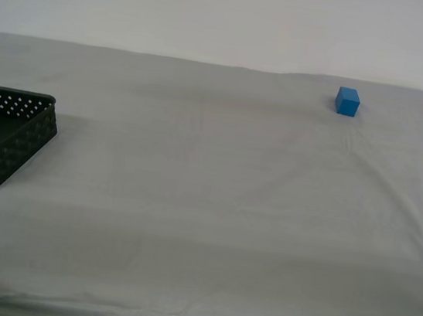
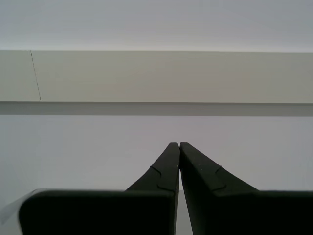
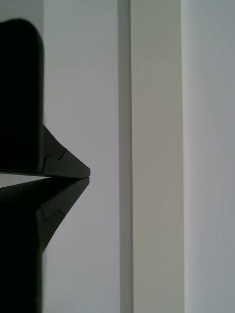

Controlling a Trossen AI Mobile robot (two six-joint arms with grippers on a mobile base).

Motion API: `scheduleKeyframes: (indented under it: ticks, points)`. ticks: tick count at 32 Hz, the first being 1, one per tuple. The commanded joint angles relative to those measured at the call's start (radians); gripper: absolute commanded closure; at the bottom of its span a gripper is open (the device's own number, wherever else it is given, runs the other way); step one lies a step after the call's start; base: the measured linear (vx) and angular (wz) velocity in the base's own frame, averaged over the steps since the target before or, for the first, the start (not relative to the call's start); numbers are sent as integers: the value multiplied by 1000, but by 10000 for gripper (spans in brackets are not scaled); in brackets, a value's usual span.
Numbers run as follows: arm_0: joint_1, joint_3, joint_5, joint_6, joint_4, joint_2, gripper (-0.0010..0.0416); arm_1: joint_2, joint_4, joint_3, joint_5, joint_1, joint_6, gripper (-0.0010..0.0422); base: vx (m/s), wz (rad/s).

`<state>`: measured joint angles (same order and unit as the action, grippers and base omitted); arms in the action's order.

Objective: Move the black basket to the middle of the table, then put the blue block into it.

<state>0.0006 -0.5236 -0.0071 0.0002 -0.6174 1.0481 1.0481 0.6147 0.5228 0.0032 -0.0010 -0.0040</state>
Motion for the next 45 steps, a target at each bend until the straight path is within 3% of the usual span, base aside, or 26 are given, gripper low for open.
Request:
scheduleKeyframes:
  ticks: [1, 15, 23, 29, 31, 42, 45]
  points:
    - [0, -1, 1, 0, -3, 0, 405, 0, 4, 0, 2, 0, 2, 412, 0, 0]
    - [0, -1, 1, 1, 5, 0, 405, 0, -42, 2, 2, 0, 1, 412, 0, 0]
    - [1, -1, 0, 12, 129, 0, 405, 0, -481, 48, -2, 2, 1, 412, 0, 0]
    - [2, -1, 0, 24, 213, 0, 405, 0, -690, 48, -94, 9, 2, 412, 0, 0]
    - [2, -1, 0, 27, 226, 0, 405, 0, -737, 48, -109, 16, 1, 412, 0, 0]
    - [3, -1, 0, 29, 297, 0, 405, 0, -1048, 108, -111, 161, -3, 410, 0, 0]
    - [3, -1, 0, 30, 297, 0, 405, 10, -1075, 108, -64, 203, 21, 385, 0, 0]
